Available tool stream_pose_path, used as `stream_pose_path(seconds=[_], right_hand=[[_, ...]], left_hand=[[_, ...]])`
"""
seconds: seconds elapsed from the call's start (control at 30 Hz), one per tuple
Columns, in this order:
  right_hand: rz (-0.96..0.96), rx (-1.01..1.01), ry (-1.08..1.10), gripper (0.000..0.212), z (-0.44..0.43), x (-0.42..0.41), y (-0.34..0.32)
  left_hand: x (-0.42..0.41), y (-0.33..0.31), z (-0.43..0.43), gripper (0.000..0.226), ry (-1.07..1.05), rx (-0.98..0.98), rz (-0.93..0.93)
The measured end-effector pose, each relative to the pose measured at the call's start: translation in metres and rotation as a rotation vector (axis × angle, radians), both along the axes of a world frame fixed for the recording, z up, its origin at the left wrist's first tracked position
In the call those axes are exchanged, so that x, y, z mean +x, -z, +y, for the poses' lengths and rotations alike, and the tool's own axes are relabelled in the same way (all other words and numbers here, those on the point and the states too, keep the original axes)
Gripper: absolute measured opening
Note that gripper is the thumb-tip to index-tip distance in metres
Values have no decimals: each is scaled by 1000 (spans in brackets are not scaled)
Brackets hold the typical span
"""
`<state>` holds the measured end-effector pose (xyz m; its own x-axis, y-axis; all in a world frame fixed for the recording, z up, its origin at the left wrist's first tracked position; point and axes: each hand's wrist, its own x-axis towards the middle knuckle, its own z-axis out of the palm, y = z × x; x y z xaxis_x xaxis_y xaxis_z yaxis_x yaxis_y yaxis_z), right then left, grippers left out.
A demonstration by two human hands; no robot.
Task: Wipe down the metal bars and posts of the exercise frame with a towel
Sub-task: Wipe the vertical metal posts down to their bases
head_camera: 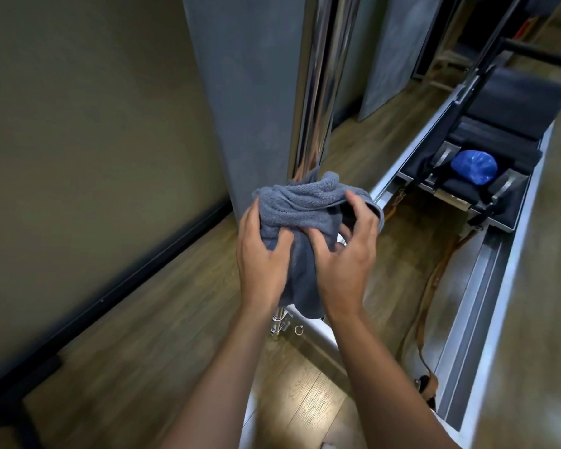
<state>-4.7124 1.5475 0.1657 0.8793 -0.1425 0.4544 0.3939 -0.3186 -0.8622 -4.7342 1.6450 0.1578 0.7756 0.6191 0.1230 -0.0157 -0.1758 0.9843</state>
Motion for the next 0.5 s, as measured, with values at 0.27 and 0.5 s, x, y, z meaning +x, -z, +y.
stream_pose_path(seconds=[0.27, 0.5], right_hand=[[289, -219, -229, 47, -6, 5, 18], [97, -48, -189, 41, 0, 14, 2]], left_hand=[[-3, 16, 4, 58, 72, 103, 30], [2, 11, -1, 54, -3, 126, -125]])
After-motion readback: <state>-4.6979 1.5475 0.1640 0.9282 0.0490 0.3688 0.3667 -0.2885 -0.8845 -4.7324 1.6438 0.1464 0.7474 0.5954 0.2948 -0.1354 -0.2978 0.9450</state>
